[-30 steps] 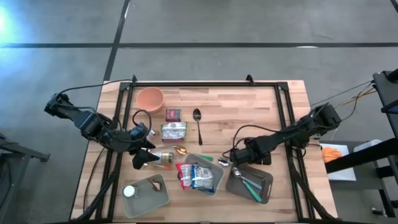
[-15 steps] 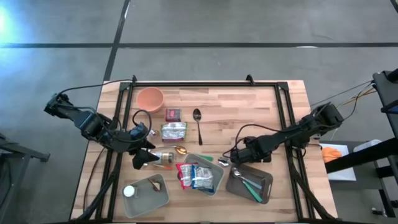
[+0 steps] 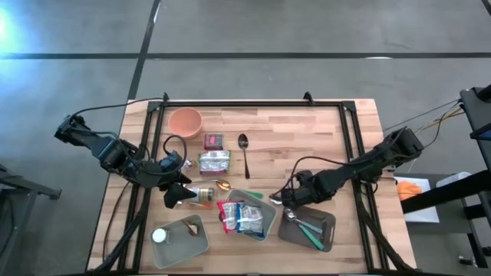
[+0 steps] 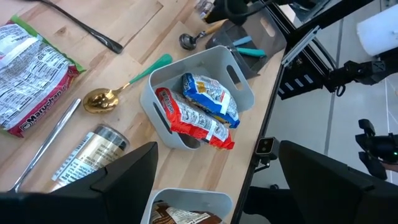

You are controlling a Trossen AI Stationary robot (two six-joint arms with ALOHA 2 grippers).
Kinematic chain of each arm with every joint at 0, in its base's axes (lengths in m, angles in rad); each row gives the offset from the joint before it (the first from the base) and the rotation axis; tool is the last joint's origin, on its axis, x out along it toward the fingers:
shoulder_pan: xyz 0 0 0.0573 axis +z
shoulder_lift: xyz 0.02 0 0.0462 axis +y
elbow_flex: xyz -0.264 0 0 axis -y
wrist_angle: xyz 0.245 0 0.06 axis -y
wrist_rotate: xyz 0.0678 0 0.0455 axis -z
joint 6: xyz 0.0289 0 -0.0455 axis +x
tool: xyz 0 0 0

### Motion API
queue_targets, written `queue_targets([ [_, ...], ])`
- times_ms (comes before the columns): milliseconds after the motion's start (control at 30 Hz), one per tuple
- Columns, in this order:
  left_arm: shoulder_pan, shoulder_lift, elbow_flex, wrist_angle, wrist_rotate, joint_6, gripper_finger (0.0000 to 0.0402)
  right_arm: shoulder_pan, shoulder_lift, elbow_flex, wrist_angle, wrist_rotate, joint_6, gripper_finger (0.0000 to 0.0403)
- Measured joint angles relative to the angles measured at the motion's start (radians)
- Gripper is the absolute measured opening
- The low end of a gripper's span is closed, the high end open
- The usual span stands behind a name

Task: Pick & Place Food Item
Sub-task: Put the right brown seasoning bottle into the left gray bin

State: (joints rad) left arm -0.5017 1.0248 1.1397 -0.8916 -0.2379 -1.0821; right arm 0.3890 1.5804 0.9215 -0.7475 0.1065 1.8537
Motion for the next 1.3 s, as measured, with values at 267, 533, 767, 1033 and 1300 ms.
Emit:
queue_targets([
  [267, 0.000, 0.000, 0.000, 0.000, 0.000, 0.000, 0.0340, 0.041, -0.001, 0.060, -0.004, -0.019, -0.089, 0.0178],
  [533, 0.000, 0.000, 0.000, -0.001, 0.000, 0.001, 0.0340, 0.064, -0.001, 0.109, -0.007, -0.033, -0.168, 0.0178],
  [767, 0.007, 0.000, 0.000, -0.001, 0.000, -0.026, 0.0340, 0.065, -0.001, 0.200, -0.086, 0.052, -0.333, 0.0178],
  [1033, 0.107, 0.006, 0.000, 0.013, 0.047, -0.117, 0.0340, 0.065, -0.002, 0.379, -0.154, 0.146, -0.725, 0.0178],
  [1300, 0.250, 0.064, 0.001, 0.096, 0.151, -0.151, 0.0340, 0.049, 0.004, 0.597, -0.152, 0.338, -1.109, 0.0178],
])
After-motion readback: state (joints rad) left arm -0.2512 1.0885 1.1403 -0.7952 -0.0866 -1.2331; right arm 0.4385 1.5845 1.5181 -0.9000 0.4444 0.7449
